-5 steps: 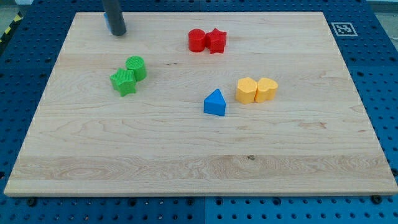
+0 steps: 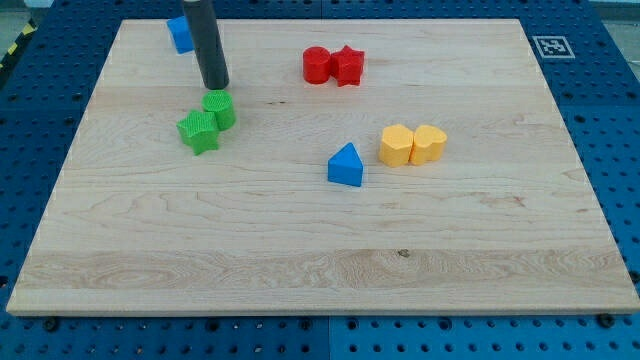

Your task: Push the red circle down a bit

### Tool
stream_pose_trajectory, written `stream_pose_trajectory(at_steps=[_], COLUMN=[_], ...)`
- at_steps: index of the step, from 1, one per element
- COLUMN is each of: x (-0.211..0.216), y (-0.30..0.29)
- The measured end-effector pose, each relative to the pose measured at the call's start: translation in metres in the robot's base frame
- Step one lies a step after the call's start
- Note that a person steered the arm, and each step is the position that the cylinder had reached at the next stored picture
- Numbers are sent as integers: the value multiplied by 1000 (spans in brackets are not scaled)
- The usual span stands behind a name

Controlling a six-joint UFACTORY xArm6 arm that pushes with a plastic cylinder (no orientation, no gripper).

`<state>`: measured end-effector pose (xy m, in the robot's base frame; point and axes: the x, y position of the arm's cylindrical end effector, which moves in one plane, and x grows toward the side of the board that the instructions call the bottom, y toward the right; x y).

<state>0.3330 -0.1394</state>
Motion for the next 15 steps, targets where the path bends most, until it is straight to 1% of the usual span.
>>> stream_pose_trajectory(at_steps=[2,3,6,7,8,10,11,12,13,14,15], x=[0,0,0,-4,-21,-90,-83,-68,-66,-36,-32], y=[7,23,25,39,56,93,117,122,122,122,122])
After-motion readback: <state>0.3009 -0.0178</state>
